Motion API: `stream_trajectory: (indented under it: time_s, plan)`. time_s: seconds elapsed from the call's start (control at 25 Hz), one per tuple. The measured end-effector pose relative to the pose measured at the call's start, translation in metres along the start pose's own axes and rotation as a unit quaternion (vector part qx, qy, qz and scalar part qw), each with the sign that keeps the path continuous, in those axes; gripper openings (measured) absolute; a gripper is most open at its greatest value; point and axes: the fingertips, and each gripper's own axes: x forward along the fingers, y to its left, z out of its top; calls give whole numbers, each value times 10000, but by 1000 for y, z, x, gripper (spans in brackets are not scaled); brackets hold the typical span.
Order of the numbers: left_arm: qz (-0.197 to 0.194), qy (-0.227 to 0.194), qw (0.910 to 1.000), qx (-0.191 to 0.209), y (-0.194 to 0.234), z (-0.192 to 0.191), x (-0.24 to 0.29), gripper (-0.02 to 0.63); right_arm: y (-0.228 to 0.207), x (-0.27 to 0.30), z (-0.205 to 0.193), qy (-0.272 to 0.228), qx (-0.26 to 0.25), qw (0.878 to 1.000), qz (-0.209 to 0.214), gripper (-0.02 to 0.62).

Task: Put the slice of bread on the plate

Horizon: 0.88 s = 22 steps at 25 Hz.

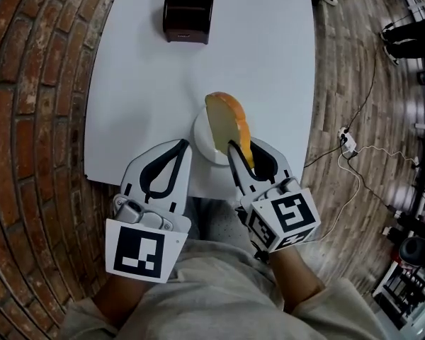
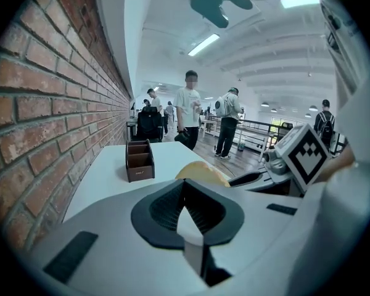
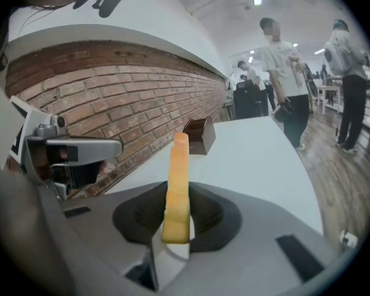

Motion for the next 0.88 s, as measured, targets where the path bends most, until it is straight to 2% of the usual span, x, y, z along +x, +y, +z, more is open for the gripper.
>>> stream_trajectory:
  time_s: [0.12,0.2,0.56,0.88]
  plan:
    - [-1,37,10000,39,1,-2,2,9,0,8,-14,205,735,9965,334,91]
    - [-10,53,10000,59,0,-3,2,9,-1,11,-20,316,1010,9935,428,91]
    - [7,154,9999,-34,-1,-11,5,9,-7,17,-29,524,1614,9830,699,91]
    - [42,151,9999,-49,-2,-11,5,9,-10,18,-35,619,2260,9675,954,92]
